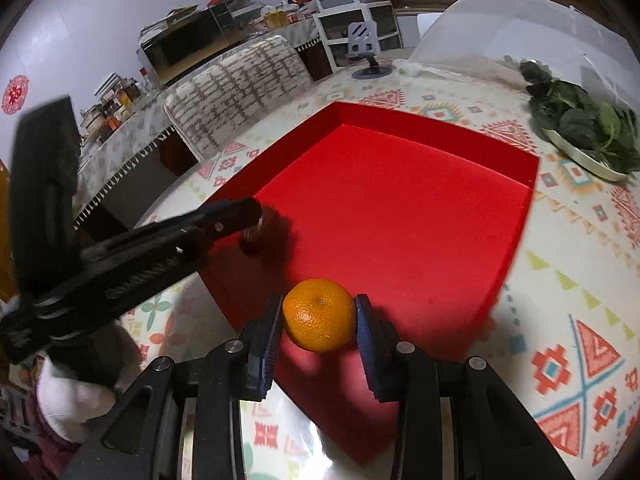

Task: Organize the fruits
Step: 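Carry the orange into the red tray and open the right tool, then grasp a mandarin orange with the left tool and lift it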

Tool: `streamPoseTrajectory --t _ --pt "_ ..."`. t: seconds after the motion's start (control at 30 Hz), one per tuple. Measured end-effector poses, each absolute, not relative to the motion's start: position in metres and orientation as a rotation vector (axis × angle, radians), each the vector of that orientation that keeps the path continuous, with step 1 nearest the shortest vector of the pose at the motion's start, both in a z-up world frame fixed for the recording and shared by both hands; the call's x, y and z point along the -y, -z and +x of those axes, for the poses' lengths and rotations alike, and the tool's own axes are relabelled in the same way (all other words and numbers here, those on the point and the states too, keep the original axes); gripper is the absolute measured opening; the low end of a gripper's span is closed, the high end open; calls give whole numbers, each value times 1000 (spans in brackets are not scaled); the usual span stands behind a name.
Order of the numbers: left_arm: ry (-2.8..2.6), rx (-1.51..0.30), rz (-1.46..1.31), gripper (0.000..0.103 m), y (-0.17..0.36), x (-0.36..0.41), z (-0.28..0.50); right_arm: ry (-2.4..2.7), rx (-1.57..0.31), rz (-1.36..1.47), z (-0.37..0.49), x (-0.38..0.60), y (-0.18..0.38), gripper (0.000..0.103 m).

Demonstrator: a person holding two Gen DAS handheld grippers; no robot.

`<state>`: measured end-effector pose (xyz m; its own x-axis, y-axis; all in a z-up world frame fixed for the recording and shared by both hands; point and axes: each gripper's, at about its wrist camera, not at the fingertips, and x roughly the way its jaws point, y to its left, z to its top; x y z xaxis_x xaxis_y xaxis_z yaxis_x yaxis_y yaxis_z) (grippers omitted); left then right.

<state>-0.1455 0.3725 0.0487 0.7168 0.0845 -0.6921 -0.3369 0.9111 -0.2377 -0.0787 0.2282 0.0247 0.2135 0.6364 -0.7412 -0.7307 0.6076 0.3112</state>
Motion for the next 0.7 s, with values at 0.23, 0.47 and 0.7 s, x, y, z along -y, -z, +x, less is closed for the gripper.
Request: streamPoseTrajectory --t 0.23,0.47,0.7 --pt "-219 -638 -350 62 -81 -354 -162 -943 -885 -108 -90 -212 -48 40" --pt "-109 -498 -277 90 -133 -292 -174 -835 -725 -47 -99 -120 -83 69" --pt "103 -535 -238 91 -135 -203 -143 -549 -691 46 -67 35 -83 78"
